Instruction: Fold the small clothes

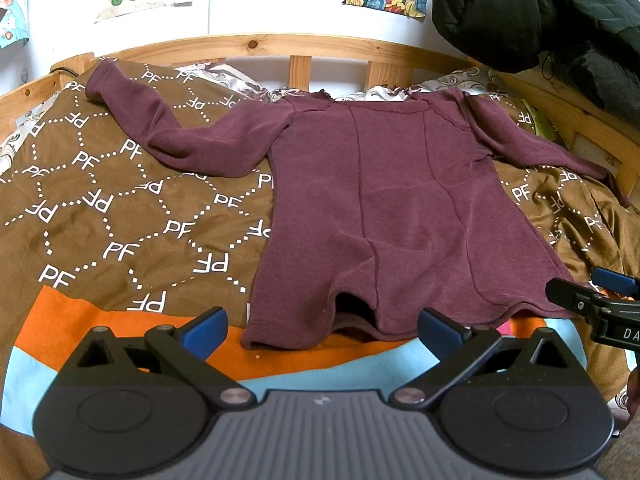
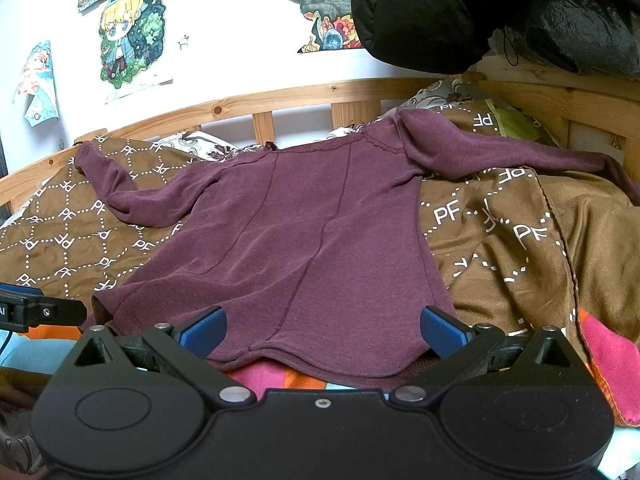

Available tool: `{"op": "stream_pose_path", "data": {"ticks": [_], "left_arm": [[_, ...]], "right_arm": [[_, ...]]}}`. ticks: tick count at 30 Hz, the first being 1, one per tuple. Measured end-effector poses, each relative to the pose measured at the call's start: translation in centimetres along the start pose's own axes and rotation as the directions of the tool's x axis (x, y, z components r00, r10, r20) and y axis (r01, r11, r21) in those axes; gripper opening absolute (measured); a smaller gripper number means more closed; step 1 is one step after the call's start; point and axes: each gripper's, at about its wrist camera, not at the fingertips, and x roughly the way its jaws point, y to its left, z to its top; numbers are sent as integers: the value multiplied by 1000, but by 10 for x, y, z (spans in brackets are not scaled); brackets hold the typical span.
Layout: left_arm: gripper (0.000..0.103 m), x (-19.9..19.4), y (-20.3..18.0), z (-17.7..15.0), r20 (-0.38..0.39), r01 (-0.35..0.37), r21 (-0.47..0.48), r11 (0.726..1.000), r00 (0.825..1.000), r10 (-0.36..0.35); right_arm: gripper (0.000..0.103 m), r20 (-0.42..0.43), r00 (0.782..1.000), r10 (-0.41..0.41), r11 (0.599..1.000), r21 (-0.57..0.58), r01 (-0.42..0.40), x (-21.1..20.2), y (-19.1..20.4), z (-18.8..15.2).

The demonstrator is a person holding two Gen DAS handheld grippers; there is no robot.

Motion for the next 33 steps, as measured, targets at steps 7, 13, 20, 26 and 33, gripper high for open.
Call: {"op": "stream_pose_path", "data": {"ticks": [7,13,20,26,33], "left_arm": [[102,0,0,0,0,1,-1,1000,1000,-1],[103,0,0,0,-1,1,-1,1000,1000,-1],[102,0,1,0,-4,2,-1,1000,1000,-2],[102,2,3,-2,-17,2,-3,1000,1000,-2],[103,-1,4,2,-13,-4,-3,1000,1000,4]], "right_arm": [[103,-1,1000,0,1000,0,0,0,0,0],[103,-1,1000,0,1000,0,0,0,0,0],[103,-1,1000,0,1000,0,0,0,0,0],[103,-6,1000,-6,1000,1,6,2,-1,-1],[103,-21,998,-61,998,2,61,5,0,1]]}}
